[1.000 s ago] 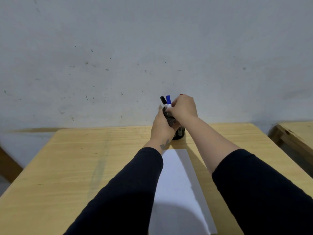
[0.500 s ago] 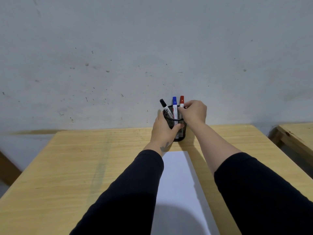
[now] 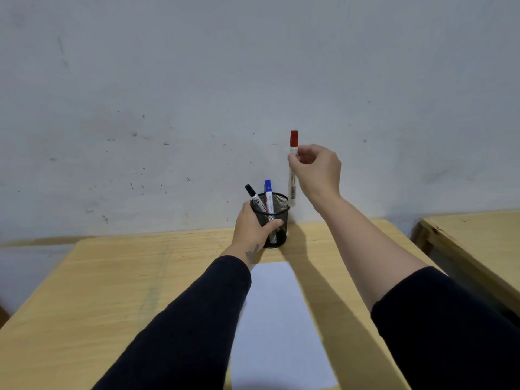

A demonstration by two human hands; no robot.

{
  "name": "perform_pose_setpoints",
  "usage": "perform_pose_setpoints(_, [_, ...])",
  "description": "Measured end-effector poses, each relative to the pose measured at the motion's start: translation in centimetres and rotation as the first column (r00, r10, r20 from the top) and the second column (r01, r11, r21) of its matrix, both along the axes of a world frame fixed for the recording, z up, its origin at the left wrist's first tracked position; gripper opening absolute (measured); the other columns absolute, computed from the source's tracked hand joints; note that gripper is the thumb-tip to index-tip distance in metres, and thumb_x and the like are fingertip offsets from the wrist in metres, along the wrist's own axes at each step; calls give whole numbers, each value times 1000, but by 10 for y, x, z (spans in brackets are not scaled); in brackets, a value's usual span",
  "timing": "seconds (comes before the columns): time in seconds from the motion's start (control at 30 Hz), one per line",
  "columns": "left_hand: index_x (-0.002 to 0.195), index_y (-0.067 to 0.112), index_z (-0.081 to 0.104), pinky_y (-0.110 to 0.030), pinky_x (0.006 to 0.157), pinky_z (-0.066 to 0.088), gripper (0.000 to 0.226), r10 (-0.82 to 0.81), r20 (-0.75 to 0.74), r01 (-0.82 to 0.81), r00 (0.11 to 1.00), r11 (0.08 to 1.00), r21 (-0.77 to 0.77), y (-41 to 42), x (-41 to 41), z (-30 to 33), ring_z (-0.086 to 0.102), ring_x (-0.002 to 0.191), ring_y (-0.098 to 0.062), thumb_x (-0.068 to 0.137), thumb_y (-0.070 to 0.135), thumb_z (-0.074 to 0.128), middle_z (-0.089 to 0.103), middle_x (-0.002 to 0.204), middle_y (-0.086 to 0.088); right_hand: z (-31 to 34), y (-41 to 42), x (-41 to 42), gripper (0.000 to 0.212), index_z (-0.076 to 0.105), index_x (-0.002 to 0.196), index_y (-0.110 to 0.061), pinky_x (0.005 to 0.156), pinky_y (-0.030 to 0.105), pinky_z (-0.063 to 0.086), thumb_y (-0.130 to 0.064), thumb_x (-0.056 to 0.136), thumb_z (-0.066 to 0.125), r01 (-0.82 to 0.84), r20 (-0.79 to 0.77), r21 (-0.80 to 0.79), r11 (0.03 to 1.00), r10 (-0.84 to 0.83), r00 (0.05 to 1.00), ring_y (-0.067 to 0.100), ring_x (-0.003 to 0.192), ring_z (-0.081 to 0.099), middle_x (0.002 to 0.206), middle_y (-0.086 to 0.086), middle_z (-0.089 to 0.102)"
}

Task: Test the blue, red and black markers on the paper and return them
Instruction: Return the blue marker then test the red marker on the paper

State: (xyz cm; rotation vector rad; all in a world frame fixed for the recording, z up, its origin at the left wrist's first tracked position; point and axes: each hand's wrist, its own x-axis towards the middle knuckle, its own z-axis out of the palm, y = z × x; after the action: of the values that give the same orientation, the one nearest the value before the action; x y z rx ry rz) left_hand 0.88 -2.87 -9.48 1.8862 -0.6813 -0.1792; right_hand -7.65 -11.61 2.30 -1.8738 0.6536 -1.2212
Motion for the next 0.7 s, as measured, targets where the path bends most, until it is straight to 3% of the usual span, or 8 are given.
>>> perform_pose_setpoints(0.1, [126, 10, 42, -35, 98, 43, 73, 39, 53, -40, 998, 999, 26, 21, -16, 17, 51, 121, -24, 70, 34, 82, 52, 130, -8, -7, 14, -29, 17, 73, 96, -10, 63, 8, 44, -17, 83, 66, -44, -37, -15, 999, 43, 998, 5, 68, 59, 80, -1, 68])
perform_pose_setpoints(0.17, [138, 11, 35, -29, 103, 35, 72, 100, 149, -98, 984, 995, -21, 28, -22, 32, 43, 130, -22, 80, 34, 73, 44, 142, -7, -15, 17, -34, 17, 73, 96, -9, 64, 11, 45, -16, 83, 66, -68, -97, -21, 997, 66, 993, 6, 69, 59, 81, 1, 69])
perform_pose_setpoints(0.23, [139, 14, 38, -22, 100, 33, 54, 163, 254, -132, 953, 982, -132, 35, -27, 51, 44, 130, -16, 91, 28, 60, 45, 142, -2, -27, 21, -38, 15, 73, 95, -10, 64, 13, 45, -17, 83, 66, -106, -195, -31, 994, 98, 976, 9, 71, 60, 80, 1, 68])
perform_pose_setpoints(0.33, [128, 19, 55, -26, 95, 46, 34, 71, 316, -2, 946, 977, -215, 39, -31, 74, 57, 112, -12, 94, 20, 55, 60, 122, 1, -40, 24, -37, 14, 74, 92, -11, 64, 17, 46, -18, 84, 66, -141, -293, -48, 989, 121, 948, 12, 71, 61, 79, 2, 69])
perform_pose_setpoints(0.47, [113, 16, 68, -19, 86, 48, 26, -104, 254, 140, 962, 982, -130, 61, -45, 73, 62, 84, 2, 89, 11, 62, 68, 91, 8, -50, 41, -45, 15, 74, 92, -10, 65, 21, 44, -20, 86, 64, -207, -399, -118, 971, 145, 905, 15, 74, 62, 85, 5, 73])
perform_pose_setpoints(0.6, [83, 19, 71, -21, 73, 52, 14, -84, 219, 118, 972, 982, -149, 82, -49, 60, 60, 68, 7, 84, 6, 66, 68, 76, 12, -52, 56, -51, 20, 74, 98, -10, 75, 30, 51, -23, 85, 66, -293, -476, -190, 937, 173, 862, 19, 87, 65, 97, 6, 74])
perform_pose_setpoints(0.7, [80, 20, 69, -28, 74, 57, 14, 31, 151, 8, 988, 968, -252, 91, -50, 55, 64, 74, -9, 84, 6, 67, 70, 75, 6, -55, 69, -55, 23, 72, 101, -6, 84, 37, 52, -20, 83, 69, -207, -328, -201, 957, 134, 935, 23, 92, 65, 100, 10, 72])
